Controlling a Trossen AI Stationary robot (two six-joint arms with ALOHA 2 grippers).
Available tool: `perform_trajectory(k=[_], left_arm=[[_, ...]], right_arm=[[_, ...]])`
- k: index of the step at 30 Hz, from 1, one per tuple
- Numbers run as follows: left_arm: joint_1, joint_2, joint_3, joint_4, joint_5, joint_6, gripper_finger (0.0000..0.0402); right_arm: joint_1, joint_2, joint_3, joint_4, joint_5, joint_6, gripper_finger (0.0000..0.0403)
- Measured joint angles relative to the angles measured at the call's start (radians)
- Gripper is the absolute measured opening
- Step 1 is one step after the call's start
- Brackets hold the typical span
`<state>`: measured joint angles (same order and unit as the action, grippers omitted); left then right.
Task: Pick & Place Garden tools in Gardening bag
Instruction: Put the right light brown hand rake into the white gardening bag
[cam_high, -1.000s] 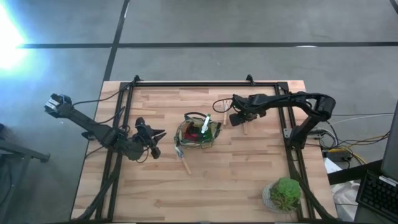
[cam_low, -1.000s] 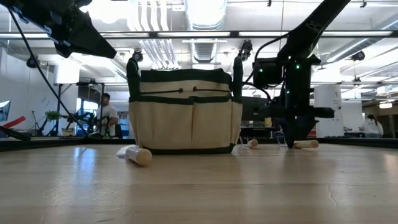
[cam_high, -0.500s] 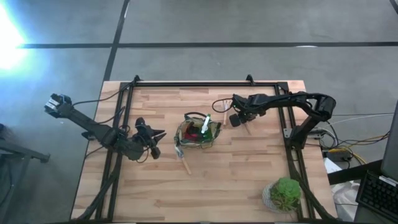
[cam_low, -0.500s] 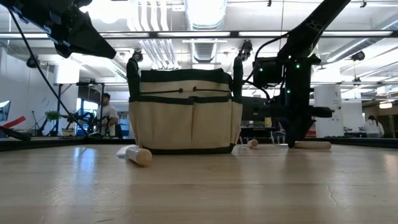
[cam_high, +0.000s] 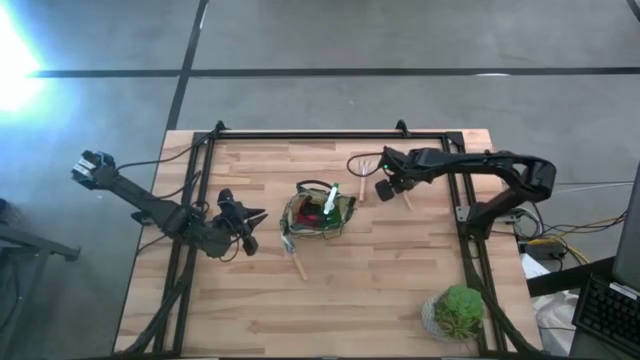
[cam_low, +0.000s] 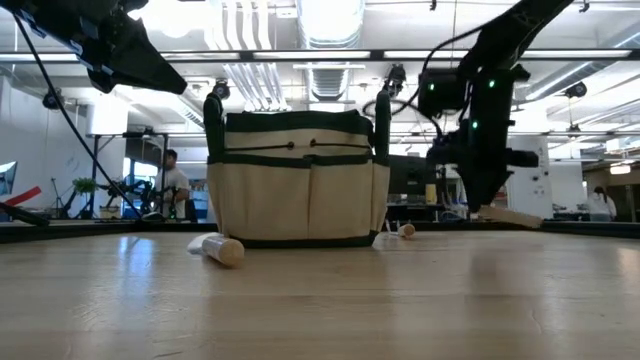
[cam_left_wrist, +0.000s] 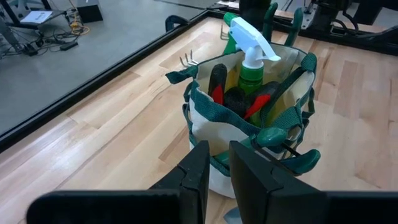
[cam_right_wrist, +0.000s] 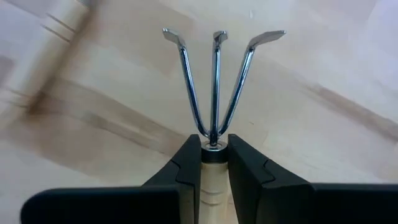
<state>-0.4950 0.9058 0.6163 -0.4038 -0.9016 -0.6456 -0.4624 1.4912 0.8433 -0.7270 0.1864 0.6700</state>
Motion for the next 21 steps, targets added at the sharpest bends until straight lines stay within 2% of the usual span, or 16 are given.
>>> perform_trajectory(k=[13,21], left_arm=[[0.000,0.000,0.000,0.000,0.000,-0.002,0.0065],[0.000,0.000,0.000,-0.001,0.000,-0.002,0.0065]], right_arm=[[0.095,-0.328,0.000,0.004,0.029,-0.036,0.0042],[0.245,-0.498,0.000,0.021,0.145,-0.043,0.0042]])
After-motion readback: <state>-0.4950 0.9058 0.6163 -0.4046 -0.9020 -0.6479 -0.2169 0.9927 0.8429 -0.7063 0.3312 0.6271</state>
